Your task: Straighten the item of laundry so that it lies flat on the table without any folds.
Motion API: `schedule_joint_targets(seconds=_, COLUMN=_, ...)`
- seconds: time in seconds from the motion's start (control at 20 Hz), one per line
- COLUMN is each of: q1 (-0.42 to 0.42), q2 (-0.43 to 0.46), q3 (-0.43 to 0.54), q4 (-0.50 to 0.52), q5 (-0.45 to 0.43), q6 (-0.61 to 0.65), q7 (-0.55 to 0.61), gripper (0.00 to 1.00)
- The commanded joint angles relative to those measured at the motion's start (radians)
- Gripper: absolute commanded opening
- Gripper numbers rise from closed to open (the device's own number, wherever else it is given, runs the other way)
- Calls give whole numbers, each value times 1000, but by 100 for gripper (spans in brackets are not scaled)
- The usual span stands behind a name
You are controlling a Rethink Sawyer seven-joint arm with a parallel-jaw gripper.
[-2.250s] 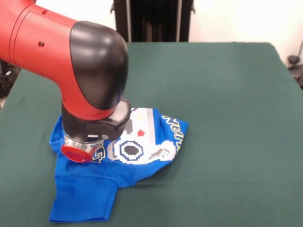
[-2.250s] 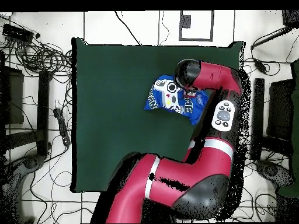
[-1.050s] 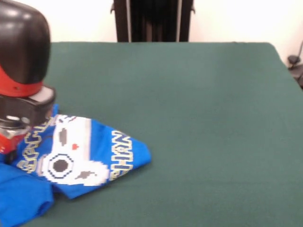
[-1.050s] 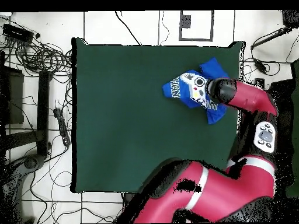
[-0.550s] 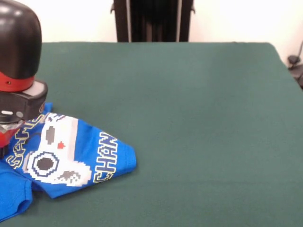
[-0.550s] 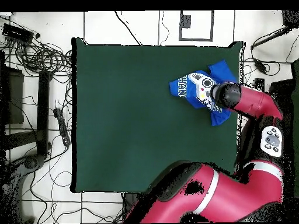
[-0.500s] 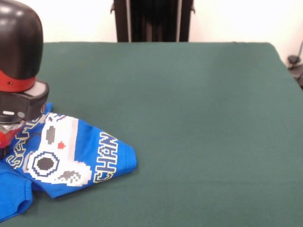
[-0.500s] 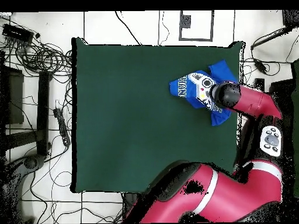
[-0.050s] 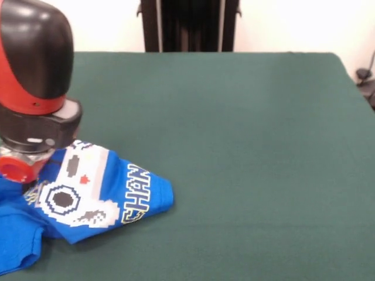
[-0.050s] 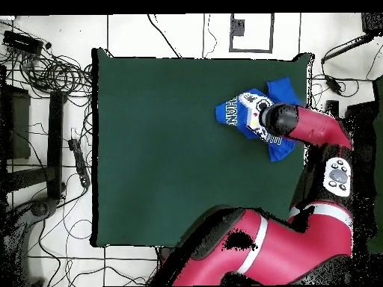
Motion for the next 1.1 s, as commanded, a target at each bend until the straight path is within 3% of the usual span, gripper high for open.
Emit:
schedule_joint_targets(seconds=0.05, q1=77, q2=-28, q3=97, q4=270, q5=83, q6=153, q7=35, gripper=0)
schedule_joint_targets(seconds=0.6, q1=89, q2=-146, q3=109, q4=474, q5=147, q6=70, q7=57, gripper=0)
schedule_joint_targets(seconds=0.85, q1=98, q2=-166, q3=99, q4=500, q5=156, q6=69, q7=55, gripper=0)
schedule_joint_targets(seconds=1.1, q1=102, q2=-222, q3=77, q4=505, q5=147, q6=158, q7=12, gripper=0)
